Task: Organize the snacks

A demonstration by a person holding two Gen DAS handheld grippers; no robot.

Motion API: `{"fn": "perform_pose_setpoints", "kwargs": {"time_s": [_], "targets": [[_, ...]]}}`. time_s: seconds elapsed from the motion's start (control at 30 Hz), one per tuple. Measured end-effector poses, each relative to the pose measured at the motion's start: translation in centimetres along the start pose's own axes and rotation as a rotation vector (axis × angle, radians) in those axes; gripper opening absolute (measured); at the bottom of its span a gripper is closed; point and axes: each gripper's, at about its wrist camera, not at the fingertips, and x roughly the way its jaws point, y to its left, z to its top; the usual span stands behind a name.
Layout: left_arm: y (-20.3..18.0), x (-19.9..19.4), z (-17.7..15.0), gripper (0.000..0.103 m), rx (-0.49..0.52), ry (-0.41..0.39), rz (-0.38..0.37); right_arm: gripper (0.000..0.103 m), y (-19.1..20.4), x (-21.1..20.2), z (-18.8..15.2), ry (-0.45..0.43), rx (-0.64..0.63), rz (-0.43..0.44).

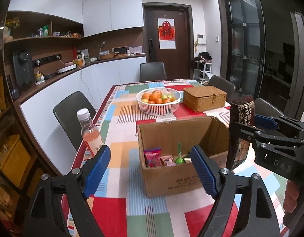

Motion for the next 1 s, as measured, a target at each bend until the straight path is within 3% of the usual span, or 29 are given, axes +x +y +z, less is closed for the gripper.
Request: {"fn": "perform_pose_setpoints", "kwargs": {"time_s": [0.3, 0.77, 0.83, 1.0], "targets": [[0.8, 1.9, 1.8, 0.086, -0.009, -0.009, 0.027, 0.050, -0.2, 1.8, 2.0, -0.008, 0.002, -0.015], [1.9, 5.5, 2.8, 0.087, -0.023, 0.033, 0.069, 0.050, -1.1, 8.8, 3.0, 0.118, 0.032, -0.019], [2.0, 5.9, 2.6, 0.087, -0.028, 0.045, 0.071, 0.059, -1.3, 9.4, 2.9, 0.139, 0.035, -0.029], [1.7, 5.6, 2.2, 0.087, -0.021, 0.051, 0.065, 0.065, -1.2, 8.2, 2.4, 0.121, 0.025, -0.066]]}}
